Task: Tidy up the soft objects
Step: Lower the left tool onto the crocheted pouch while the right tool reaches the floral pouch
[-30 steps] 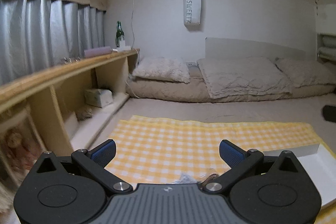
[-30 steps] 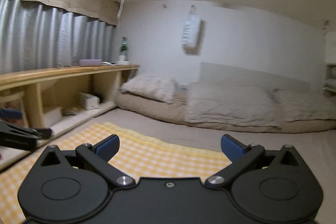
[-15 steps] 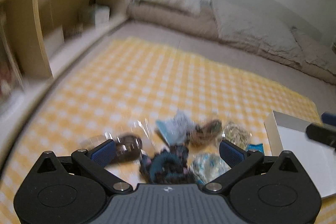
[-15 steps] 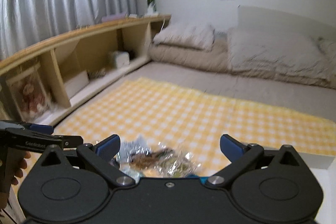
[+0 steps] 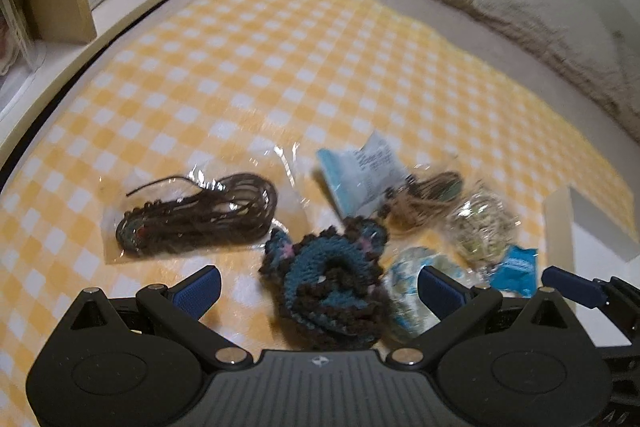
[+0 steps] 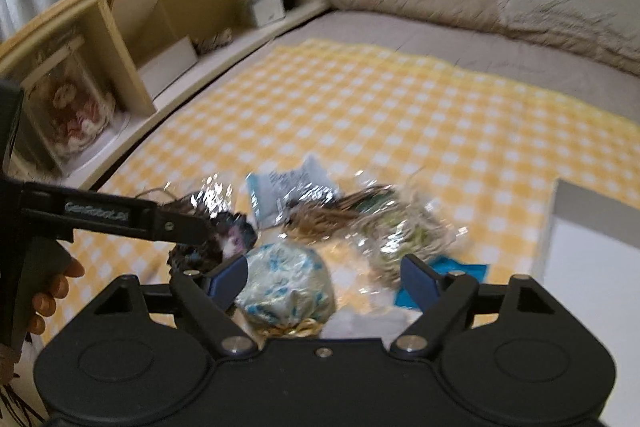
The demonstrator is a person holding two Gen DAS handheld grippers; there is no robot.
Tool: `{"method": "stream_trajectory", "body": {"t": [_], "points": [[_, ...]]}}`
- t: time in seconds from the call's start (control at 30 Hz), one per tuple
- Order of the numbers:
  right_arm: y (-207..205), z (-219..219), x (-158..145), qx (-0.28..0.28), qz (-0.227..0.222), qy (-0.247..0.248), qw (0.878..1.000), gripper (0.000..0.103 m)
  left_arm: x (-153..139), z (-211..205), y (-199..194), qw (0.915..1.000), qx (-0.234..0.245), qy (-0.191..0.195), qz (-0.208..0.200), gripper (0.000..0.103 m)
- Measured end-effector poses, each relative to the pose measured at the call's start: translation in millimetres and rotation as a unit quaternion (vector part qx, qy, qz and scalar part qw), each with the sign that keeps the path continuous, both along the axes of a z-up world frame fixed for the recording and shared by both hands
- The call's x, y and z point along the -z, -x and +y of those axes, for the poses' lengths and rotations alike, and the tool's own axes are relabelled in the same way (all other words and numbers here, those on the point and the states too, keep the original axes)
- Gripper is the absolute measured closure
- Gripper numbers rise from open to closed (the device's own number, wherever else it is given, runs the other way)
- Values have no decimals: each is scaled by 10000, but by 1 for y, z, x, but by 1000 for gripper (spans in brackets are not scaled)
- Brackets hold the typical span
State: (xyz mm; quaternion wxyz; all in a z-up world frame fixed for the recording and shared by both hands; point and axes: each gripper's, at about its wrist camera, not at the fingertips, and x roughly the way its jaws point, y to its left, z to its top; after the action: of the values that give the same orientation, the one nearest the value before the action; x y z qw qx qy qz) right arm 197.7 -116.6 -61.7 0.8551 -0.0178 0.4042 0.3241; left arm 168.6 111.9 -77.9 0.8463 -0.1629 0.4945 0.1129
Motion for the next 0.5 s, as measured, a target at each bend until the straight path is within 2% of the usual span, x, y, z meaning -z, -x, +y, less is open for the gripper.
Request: {"method": "stream_trajectory", "body": {"t": [0.13,0.27,0.4,0.5], "points": [[-7,20,14,-231,252,27,9994,19,11,6,-6,9997,-50,190,147,0],[-11,36,27,-461,410,136,9980,19,17,7,-10,9993,146,325,137,1],[-15,45,40,-520,627,204,9965,19,23,5,-14,9984,232,454,253,15],[-18,48,50,-511,773,275,9953,20,28,4,-17,9983,242,376,368,27]]}}
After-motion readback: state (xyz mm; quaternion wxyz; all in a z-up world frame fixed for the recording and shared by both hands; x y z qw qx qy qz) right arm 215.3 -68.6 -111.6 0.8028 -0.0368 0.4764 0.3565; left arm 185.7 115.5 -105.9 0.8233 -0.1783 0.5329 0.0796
